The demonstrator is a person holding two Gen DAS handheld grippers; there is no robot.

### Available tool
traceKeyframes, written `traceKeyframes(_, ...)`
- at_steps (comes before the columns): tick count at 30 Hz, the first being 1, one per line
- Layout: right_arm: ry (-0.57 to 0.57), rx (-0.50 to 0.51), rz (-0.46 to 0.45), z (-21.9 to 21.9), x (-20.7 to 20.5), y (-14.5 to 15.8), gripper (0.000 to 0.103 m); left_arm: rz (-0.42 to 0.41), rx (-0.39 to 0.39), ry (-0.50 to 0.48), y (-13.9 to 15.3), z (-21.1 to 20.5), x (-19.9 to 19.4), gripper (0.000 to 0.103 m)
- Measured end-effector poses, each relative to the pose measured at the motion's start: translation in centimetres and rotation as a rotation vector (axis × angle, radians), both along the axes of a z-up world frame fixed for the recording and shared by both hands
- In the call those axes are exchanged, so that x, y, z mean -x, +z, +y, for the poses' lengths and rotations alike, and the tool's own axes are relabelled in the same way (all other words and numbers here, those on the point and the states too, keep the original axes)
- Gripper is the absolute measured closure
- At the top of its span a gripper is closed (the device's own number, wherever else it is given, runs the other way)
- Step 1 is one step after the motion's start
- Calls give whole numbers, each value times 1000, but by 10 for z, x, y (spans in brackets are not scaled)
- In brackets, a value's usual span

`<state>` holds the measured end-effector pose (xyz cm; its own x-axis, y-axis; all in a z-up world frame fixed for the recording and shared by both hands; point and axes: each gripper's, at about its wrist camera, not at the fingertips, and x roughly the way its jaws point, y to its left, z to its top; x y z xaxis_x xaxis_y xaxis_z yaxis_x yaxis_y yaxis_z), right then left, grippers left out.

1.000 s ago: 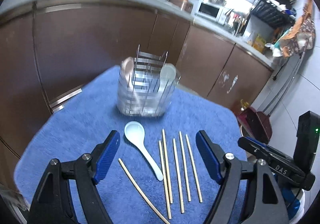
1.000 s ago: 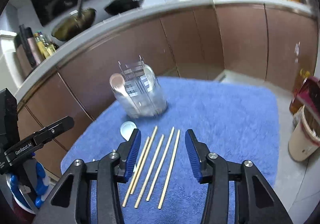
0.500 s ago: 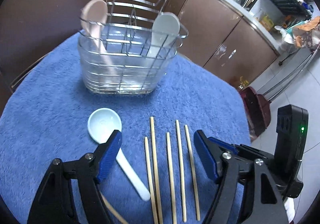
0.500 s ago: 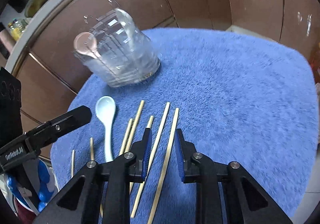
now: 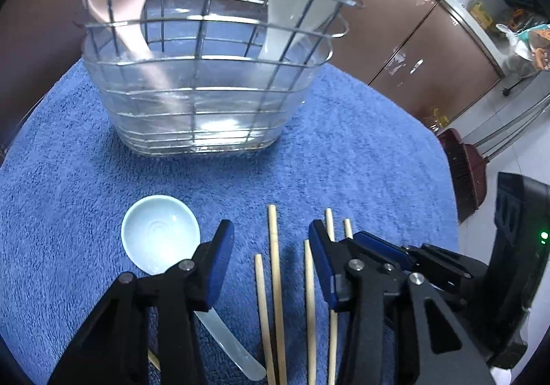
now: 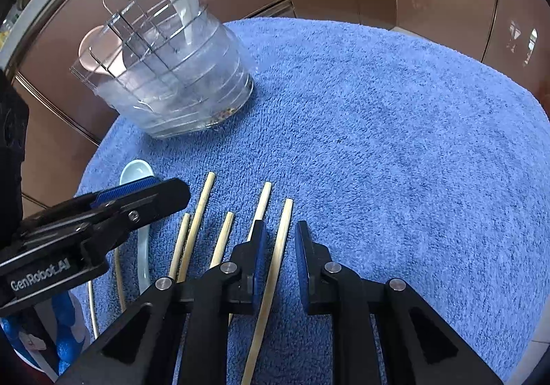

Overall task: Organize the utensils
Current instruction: 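Lower the right tool onto a wooden chopstick and close on it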

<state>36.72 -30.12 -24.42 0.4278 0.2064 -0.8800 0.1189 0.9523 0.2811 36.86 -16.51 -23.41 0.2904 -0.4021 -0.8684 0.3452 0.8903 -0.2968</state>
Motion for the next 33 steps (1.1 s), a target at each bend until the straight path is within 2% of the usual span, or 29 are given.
traceKeyframes(1, 1, 2, 2, 3, -3, -2, 86, 9, -12, 1, -3, -2, -2, 62)
traceKeyframes(4, 5, 10, 3, 8, -8, -3, 87, 33, -19, -2, -8, -6, -6, 74)
traceKeyframes(10, 5, 11, 1, 13, -6, -1, 88, 46, -41, -24, -8, -21, -10, 83)
traceKeyframes(18, 20, 33, 6, 13, -9, -8, 88, 75, -71, -37, -17, -38, -14, 88)
traceKeyframes(21, 17, 39, 6, 14, -9, -8, 92, 79, -74, -26, -19, -36, -16, 94)
traceKeyframes(23, 11, 36, 5, 12, -8, -9, 95, 87, -70, -16, -20, -32, -19, 98)
traceKeyframes(28, -12, -2, 7, 4, -9, -9, 96, 116, -30, 19, -18, -25, -21, 98)
traceKeyframes(33, -37, -43, -30, -4, 1, 2, 97, 70, 20, 13, 0, -6, -9, 98)
